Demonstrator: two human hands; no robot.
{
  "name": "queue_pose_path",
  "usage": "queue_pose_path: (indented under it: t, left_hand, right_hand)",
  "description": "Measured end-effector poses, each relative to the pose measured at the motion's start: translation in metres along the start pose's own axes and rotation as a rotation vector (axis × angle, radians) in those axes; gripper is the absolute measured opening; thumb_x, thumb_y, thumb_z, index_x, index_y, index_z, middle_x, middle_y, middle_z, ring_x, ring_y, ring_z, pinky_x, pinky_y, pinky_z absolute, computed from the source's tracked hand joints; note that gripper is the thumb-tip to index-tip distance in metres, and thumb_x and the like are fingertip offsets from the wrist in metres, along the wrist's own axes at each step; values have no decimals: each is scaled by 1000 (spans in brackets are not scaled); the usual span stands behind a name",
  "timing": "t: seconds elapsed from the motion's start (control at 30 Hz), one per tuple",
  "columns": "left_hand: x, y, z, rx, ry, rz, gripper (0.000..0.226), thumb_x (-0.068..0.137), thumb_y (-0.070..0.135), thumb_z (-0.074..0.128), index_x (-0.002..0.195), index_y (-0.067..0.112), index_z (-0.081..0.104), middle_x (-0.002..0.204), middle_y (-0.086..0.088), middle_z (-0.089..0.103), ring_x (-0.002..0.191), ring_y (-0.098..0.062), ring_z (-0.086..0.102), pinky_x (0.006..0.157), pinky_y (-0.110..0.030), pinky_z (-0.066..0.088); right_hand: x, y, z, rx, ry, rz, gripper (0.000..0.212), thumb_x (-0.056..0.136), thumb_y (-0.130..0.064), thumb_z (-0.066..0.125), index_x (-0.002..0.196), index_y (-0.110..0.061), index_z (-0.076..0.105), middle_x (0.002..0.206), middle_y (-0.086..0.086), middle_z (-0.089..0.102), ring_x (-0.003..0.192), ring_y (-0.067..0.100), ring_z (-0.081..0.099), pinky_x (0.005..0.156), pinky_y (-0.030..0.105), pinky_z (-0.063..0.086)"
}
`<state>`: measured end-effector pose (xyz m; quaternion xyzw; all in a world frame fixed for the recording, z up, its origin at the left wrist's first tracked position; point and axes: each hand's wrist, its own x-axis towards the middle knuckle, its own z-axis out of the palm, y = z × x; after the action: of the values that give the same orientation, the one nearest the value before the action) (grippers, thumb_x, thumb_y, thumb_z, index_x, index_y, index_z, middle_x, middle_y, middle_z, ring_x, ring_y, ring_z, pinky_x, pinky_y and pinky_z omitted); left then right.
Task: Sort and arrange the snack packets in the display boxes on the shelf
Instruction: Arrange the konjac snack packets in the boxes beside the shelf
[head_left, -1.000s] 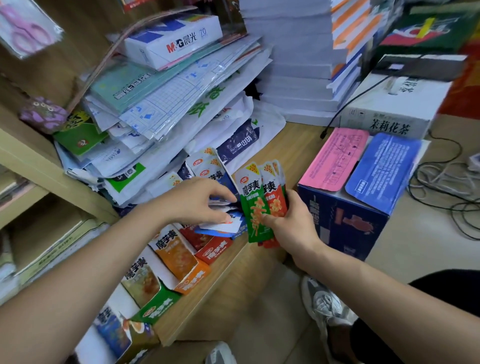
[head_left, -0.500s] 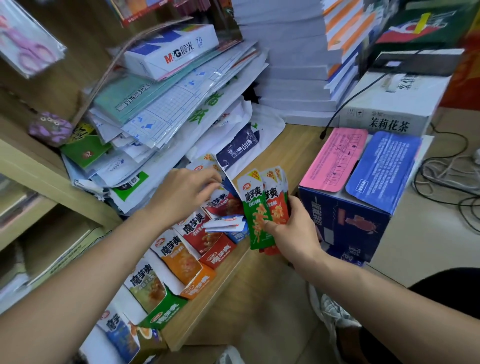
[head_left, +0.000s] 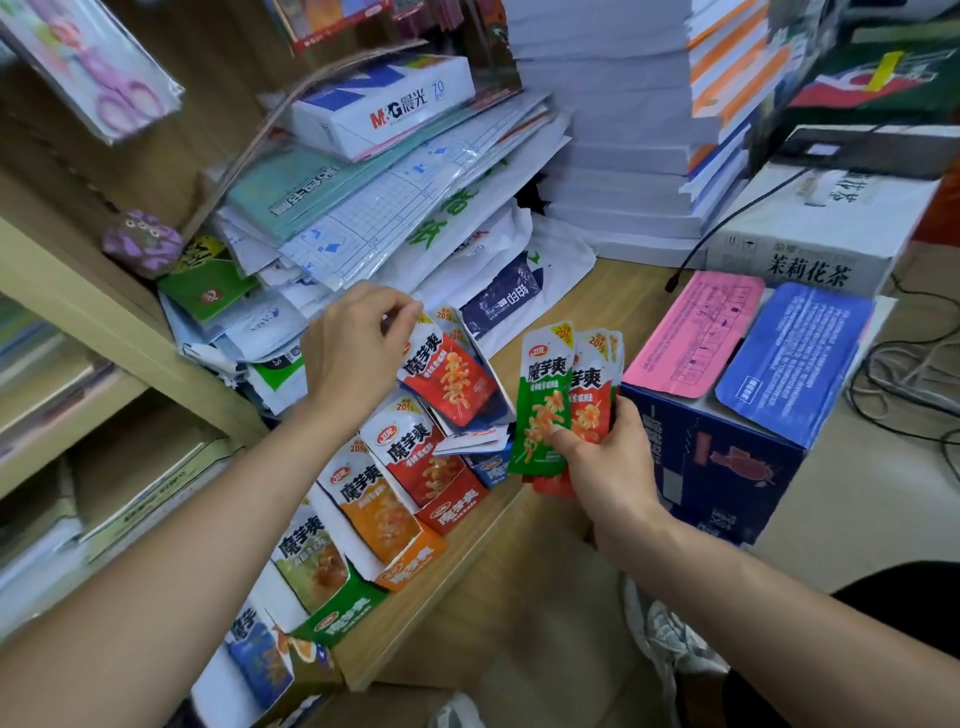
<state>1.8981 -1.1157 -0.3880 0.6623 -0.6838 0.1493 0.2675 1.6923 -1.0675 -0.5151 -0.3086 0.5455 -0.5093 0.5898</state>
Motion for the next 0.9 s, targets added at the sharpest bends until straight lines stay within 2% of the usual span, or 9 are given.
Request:
queue_pose_path:
  t: [0.13,0.3,0.37,0.5,0.57,0.7,0.77,0.83,0.9]
  left_hand:
    - [2,3,-12,-48,102,-144,23,99,42,55,89,26,70,80,9,69,76,-20,65,63,-35,47]
    - [2,-7,-36,-93,219,-177,22,101,32,56,93,15,67,72,-1,70,68,-29,65,67,-39,49]
    - [-5,-12,-45,-176,216,-202,17,100,29,57,90,16,64,66,2,64,62,-26,66,59,-38,51]
    - [-31,-21,-61,-429,222,-357,8,100,28,59,94,22,60,80,4,70,61,-19,71,42,-43,56]
    - [-48,-23,-70,-512,250,-419,5,98,29,62,98,24,60,82,2,72,61,-17,71,48,-46,59]
    - [-92,-21,-85,-596,264,-473,12,98,19,65,109,17,61,87,-6,71,67,-11,70,51,-34,60]
    - [-113,-23,-86,-609,261,-469,14,97,20,65,111,19,63,91,-7,72,72,-12,71,53,-31,60]
    - [-131,-31,-83,-611,249,-494,17,97,24,66,113,23,65,97,-4,73,82,-14,72,58,-35,61]
    - [-144,-39,-80,-587,259,-529,20,96,29,66,116,26,66,104,-1,73,88,-15,73,66,-44,62]
  right_hand:
    - [2,-6,4,31,7,0,42,85,-15,77,117,-31,55,111,-4,67,98,24,70,65,51,63]
    - [3,-16,13,27,26,-1,47,84,-17,78,121,-32,53,111,-7,68,99,21,69,75,52,62]
    - [3,-25,16,33,4,-6,50,87,-15,76,128,-28,51,112,-7,66,100,19,69,74,49,63]
    - [0,-42,22,82,-96,-43,50,88,-11,76,129,-24,51,114,-3,68,97,22,72,71,48,63]
    - [-3,-45,22,78,-124,-64,48,88,-11,76,127,-24,51,115,-2,68,96,22,73,68,47,63]
    - [-15,-49,11,37,-196,-90,51,87,-11,76,130,-24,52,113,-2,70,89,16,75,66,39,63]
    - [-21,-51,6,26,-254,-95,52,87,-11,76,132,-24,53,112,-2,73,92,16,75,74,42,63]
    - [-26,-53,5,12,-291,-101,50,86,-11,76,129,-25,55,109,-3,75,95,18,75,82,46,61]
    - [-29,-53,4,3,-297,-120,45,87,-10,75,125,-26,57,109,-3,75,95,18,75,79,45,61]
